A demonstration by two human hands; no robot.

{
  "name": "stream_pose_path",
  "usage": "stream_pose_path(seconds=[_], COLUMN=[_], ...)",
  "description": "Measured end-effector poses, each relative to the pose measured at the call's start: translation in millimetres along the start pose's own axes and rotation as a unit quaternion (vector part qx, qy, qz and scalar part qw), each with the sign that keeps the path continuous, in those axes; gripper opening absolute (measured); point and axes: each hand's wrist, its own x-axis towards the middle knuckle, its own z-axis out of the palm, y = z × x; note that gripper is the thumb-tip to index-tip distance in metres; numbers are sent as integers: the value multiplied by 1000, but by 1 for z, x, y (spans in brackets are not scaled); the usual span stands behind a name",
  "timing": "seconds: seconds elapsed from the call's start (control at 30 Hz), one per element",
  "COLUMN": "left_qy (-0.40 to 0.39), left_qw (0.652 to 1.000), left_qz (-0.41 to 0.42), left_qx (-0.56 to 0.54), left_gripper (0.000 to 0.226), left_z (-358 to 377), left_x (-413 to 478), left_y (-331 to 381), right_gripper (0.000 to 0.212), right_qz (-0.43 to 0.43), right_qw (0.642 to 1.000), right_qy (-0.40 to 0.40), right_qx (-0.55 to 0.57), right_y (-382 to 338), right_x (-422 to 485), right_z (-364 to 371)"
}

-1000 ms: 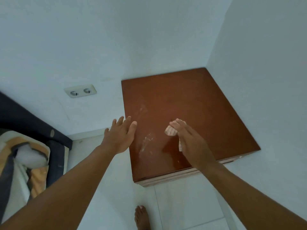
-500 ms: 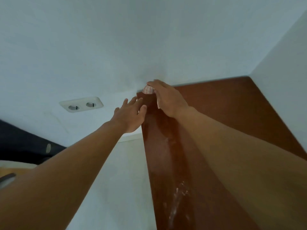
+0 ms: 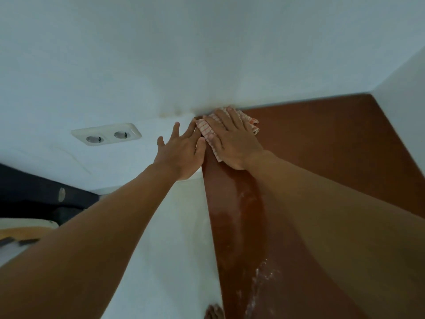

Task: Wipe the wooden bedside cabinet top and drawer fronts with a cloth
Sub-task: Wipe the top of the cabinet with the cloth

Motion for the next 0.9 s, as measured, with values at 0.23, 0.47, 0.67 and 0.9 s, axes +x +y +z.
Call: stream_pose_path(seconds=[0.23, 0.47, 0.67, 0.9], left_qy=[-52, -37, -38, -32], left_qw=[996, 995, 993, 987], left_qz=[-65, -84, -92, -120], left_qx=[-8, -45, -63, -104], left_gripper=[65, 68, 69, 68], left_z=[-10, 29, 71, 102], left_x=[-6, -92, -181, -280], left_y=[21, 52, 80, 113], right_gripper=[56, 58, 59, 51], right_qz=[-7, -11, -23, -50], right_qw=[1000, 1000, 1000, 997], right_qy=[1, -8, -14, 53], right_qx=[-3, -8, 3, 28], right_y=[-10, -21, -35, -38], right_x=[-61, -159, -262, -377], right_z=[9, 28, 47, 71])
